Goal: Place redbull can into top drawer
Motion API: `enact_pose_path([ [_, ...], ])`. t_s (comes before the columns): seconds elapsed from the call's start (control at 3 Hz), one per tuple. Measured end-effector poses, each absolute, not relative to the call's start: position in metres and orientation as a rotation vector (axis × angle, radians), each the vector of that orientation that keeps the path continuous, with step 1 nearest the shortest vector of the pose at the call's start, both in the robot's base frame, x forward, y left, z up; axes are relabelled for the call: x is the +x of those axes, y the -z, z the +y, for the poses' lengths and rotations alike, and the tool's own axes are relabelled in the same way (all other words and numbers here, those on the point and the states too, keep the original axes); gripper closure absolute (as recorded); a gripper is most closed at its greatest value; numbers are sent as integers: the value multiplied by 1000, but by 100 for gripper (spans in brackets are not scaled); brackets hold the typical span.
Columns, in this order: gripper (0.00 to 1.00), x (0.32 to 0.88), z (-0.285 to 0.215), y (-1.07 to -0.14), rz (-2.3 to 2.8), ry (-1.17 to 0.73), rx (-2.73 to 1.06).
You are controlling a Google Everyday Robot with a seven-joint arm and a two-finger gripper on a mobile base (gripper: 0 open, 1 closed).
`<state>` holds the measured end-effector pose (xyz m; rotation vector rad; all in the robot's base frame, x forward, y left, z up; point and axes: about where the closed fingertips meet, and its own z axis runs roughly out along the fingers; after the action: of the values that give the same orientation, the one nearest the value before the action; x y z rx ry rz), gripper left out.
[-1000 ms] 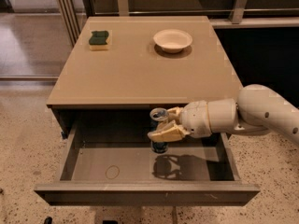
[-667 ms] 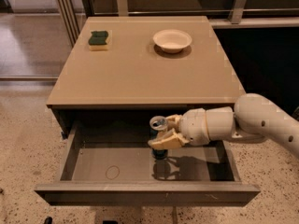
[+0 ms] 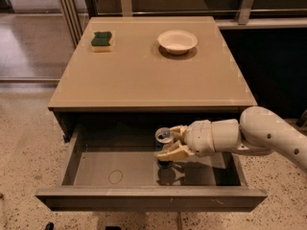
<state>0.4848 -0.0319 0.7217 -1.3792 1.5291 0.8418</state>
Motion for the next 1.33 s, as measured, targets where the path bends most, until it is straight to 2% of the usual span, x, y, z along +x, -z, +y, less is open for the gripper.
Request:
enact_pose_path([
  [1.33,100,486,-10,-661,1421,-854,-1422],
])
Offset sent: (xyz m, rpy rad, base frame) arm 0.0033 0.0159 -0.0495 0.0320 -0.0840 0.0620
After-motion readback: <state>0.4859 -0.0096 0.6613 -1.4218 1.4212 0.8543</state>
